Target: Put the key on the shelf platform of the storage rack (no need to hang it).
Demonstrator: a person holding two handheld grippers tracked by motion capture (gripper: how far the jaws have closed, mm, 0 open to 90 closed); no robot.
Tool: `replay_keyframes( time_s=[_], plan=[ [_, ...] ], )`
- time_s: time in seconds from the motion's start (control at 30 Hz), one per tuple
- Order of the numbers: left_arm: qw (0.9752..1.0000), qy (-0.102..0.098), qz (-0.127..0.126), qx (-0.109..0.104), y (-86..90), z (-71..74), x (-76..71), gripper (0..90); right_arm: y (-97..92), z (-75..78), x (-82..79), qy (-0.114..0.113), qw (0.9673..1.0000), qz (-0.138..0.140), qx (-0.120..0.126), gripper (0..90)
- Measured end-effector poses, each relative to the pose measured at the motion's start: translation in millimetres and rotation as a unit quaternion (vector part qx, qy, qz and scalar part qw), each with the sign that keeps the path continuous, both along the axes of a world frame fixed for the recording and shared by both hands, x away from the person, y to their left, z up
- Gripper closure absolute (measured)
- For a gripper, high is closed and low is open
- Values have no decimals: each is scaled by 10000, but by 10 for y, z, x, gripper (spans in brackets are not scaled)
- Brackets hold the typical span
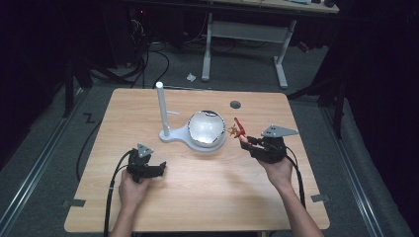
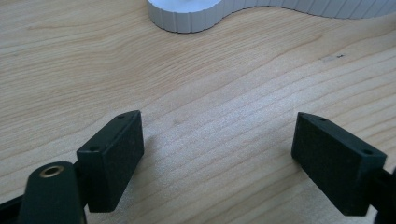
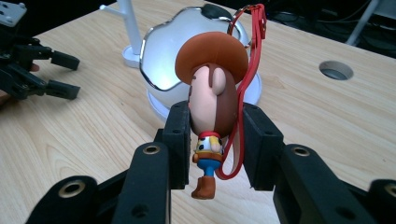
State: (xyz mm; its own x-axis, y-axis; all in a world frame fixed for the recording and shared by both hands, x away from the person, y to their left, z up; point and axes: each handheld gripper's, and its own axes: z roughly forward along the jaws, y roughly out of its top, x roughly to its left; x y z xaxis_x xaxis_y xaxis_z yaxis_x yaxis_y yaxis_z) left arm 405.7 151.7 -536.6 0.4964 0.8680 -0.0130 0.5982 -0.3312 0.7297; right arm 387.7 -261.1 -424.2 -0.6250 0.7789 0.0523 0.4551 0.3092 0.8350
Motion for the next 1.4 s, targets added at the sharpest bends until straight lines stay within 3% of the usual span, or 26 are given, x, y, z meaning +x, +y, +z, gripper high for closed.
replay_keyframes(
  time_s=[0.3, 0.47, 0.63, 0.8, 1.07, 1.4],
  plan=[
    [10000, -2, -1, 3, 1, 0, 0, 173, 208, 108, 77, -74, 9996, 259, -83, 667],
    [10000, -1, -3, 5, 0, 0, 0, 173, 296, 157, 109, -120, 9992, 387, 63, 667],
    [10000, 2, -2, -1, 0, 0, 0, 173, 373, 146, 160, -65, 9989, 466, -10, 667],
    [10000, -2, -2, 5, 1, 0, 0, 173, 444, 123, 226, -48, 9984, 558, 76, 667],
    [10000, -1, -1, -6, 1, 0, 0, 174, 644, 144, 339, -66, 9972, 736, -73, 666],
    [10000, -2, -15, -2, 1, 0, -1, 176, 864, 78, 579, 88, 9960, 845, -262, 666]
  ],
)
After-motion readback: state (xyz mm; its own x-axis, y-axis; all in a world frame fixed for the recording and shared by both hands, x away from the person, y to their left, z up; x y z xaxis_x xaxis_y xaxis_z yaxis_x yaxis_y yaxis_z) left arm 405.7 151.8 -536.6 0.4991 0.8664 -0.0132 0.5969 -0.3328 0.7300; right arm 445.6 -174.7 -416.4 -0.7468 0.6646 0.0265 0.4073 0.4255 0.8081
